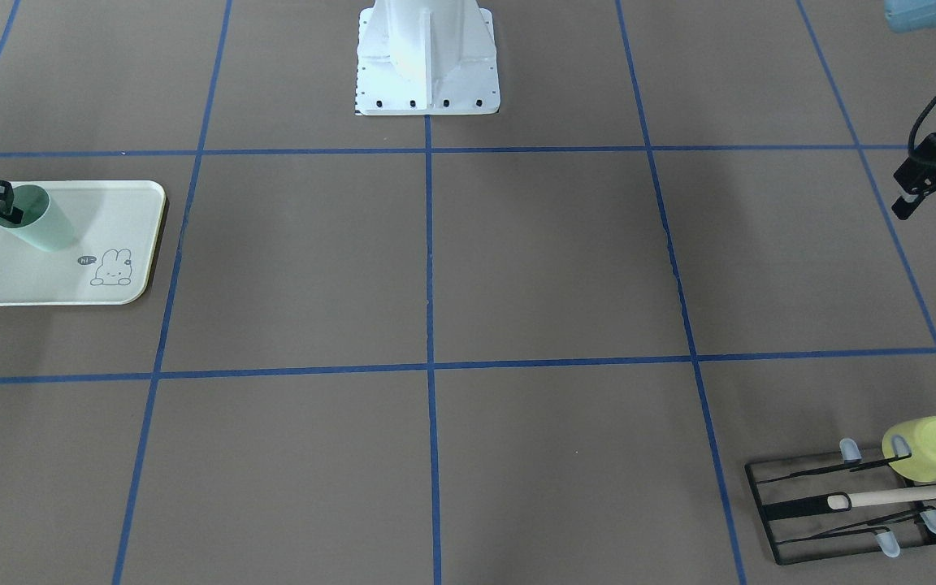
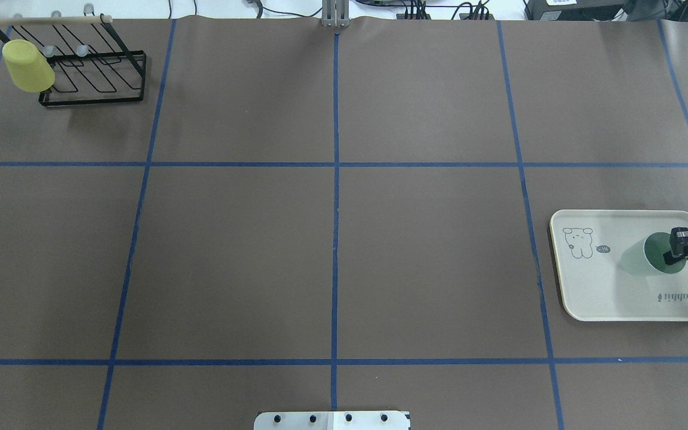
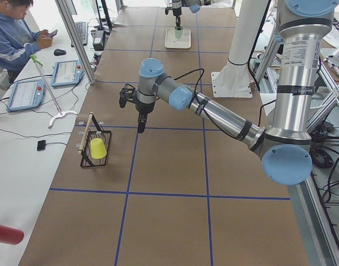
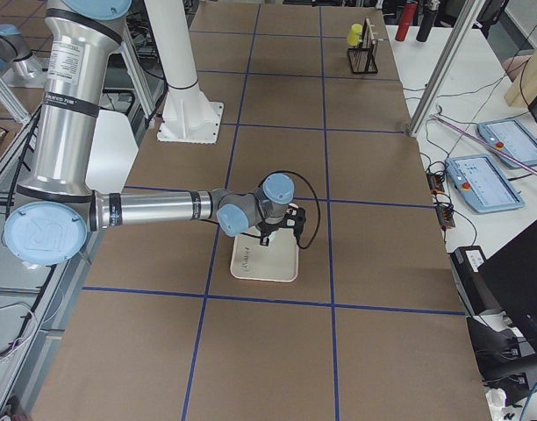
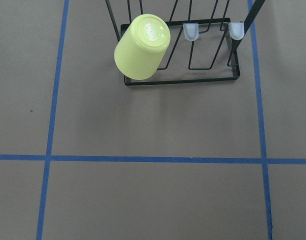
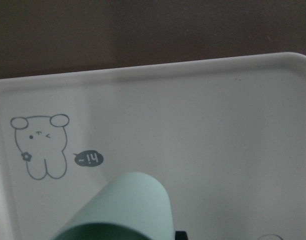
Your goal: Left arm grabs green cup and hands to right arm on tray
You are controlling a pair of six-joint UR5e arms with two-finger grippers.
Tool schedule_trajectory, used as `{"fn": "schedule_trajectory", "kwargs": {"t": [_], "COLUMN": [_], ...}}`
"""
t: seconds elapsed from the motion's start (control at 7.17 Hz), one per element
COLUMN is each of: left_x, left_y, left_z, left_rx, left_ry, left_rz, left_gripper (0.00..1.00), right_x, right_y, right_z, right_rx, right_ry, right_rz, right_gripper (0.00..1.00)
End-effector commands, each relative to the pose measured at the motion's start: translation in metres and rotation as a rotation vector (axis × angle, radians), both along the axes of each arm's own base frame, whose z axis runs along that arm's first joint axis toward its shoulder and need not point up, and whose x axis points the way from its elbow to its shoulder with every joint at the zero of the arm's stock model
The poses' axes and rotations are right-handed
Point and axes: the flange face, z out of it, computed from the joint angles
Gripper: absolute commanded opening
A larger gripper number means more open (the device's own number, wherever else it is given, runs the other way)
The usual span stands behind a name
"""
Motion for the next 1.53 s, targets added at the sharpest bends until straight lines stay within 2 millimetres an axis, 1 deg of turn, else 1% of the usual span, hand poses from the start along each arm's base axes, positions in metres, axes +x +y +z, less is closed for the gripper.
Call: {"fn": "schedule_trajectory", "kwargs": {"t": [0.0, 0.14, 0.28, 0.42, 0.56, 0.7, 0.84, 0.98, 1.12, 1.26, 1.4], "left_x": [0.0, 0.0, 0.001, 0.002, 0.003, 0.002, -0.003, -0.014, -0.045, -0.07, -0.105], "left_y": [0.0, -0.001, -0.001, -0.002, -0.004, -0.003, 0.002, 0.015, 0.027, 0.031, 0.034], "left_z": [0.001, 0.001, 0.001, 0.001, 0.0, 0.006, 0.016, 0.041, 0.07, 0.083, 0.108], "left_rx": [-0.004, -0.005, -0.014, -0.014, -0.017, -0.016, 0.008, 0.026, 0.047, 0.023, -0.026], "left_ry": [0.0, 0.0, -0.001, -0.001, 0.001, -0.006, -0.026, -0.061, -0.105, -0.117, -0.012], "left_rz": [0.0, -0.001, 0.001, 0.001, -0.002, 0.01, 0.052, 0.109, 0.158, 0.174, 0.172], "left_gripper": [1.0, 1.0, 1.0, 1.0, 1.0, 1.0, 1.0, 1.0, 1.0, 1.0, 1.0], "right_x": [0.0, -0.001, 0.008, 0.024, 0.056, 0.081, 0.108, 0.124, 0.129, 0.134, 0.149], "right_y": [-0.001, 0.0, -0.003, -0.007, -0.014, -0.02, -0.024, -0.028, -0.031, -0.031, -0.031], "right_z": [0.004, 0.003, -0.002, -0.007, -0.015, -0.022, -0.022, -0.02, -0.015, -0.012, -0.006], "right_rx": [-0.004, -0.009, -0.002, 0.0, 0.029, 0.08, 0.173, 0.242, 0.264, 0.264, 0.278], "right_ry": [0.009, 0.0, -0.009, -0.046, -0.1, -0.106, -0.103, -0.069, -0.011, 0.004, 0.025], "right_rz": [0.001, -0.003, 0.016, 0.03, 0.064, 0.099, 0.102, 0.103, 0.121, 0.118, 0.101], "right_gripper": [0.61, 0.67, 1.0, 1.0, 1.0, 1.0, 1.0, 1.0, 1.0, 1.0, 1.0]}}
